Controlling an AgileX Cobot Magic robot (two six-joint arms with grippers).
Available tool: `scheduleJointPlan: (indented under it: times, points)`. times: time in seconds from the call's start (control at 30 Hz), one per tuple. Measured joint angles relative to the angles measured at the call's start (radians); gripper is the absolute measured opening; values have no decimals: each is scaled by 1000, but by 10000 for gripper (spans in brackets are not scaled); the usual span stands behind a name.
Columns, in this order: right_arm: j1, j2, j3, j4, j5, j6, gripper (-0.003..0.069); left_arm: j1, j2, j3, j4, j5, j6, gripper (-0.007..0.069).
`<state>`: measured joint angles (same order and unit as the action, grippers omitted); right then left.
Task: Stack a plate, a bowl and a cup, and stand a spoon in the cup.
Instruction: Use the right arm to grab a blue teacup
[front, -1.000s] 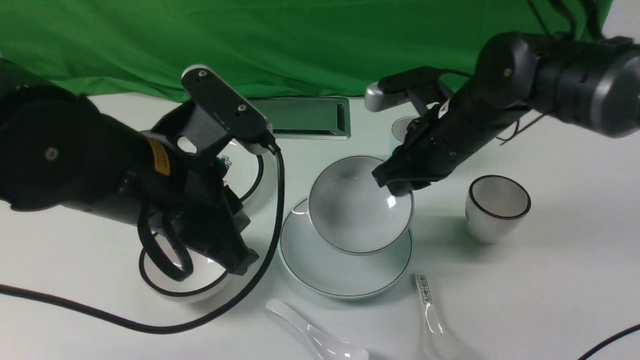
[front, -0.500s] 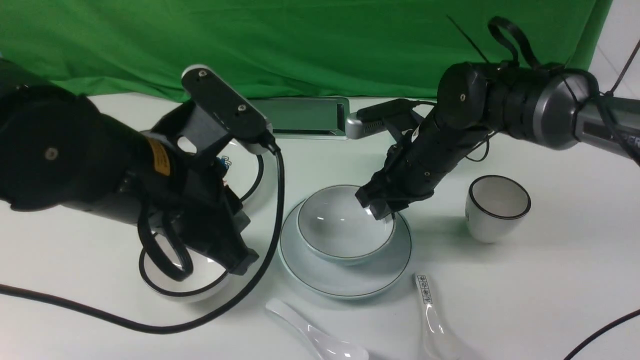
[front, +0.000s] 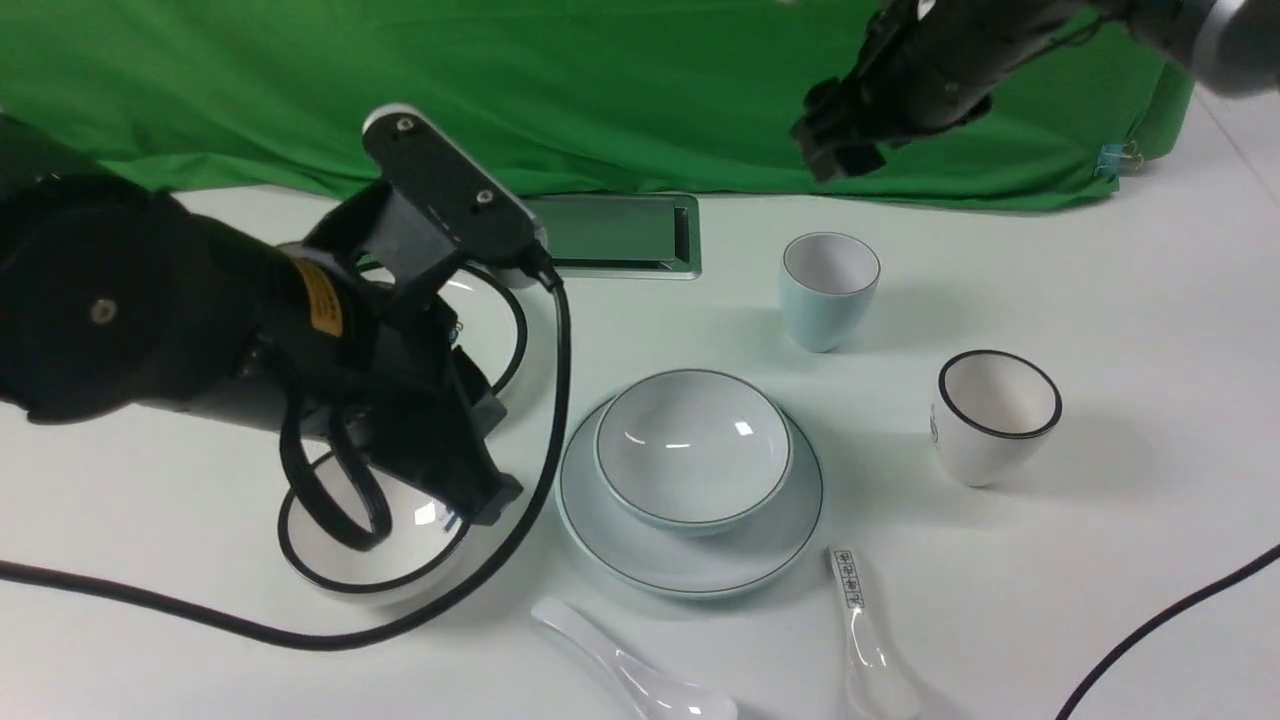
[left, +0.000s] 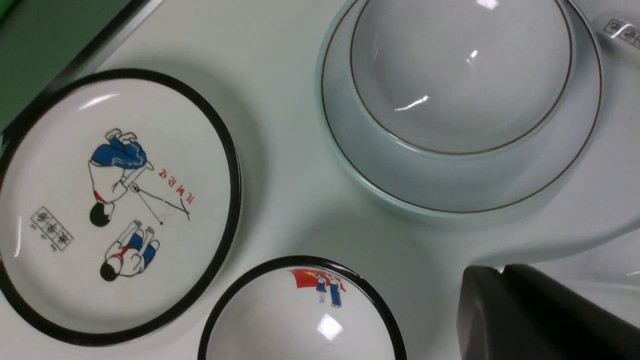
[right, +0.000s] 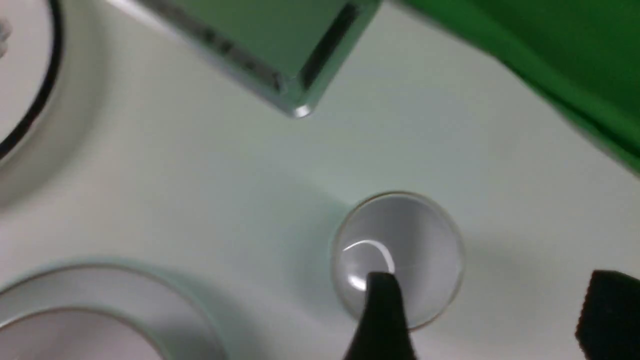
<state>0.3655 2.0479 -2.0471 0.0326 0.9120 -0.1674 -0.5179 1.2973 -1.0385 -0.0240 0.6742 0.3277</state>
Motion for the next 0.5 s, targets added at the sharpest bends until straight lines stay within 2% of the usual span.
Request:
scheduleJointPlan:
  times: [0.2,0.5]
  points:
    - [-58,97,-3,-8,-28,44,519,0,0,0,0,-64,0,-29]
    - [-64,224,-3,23,-95,49,517,0,0,0,17,-109,0,-29]
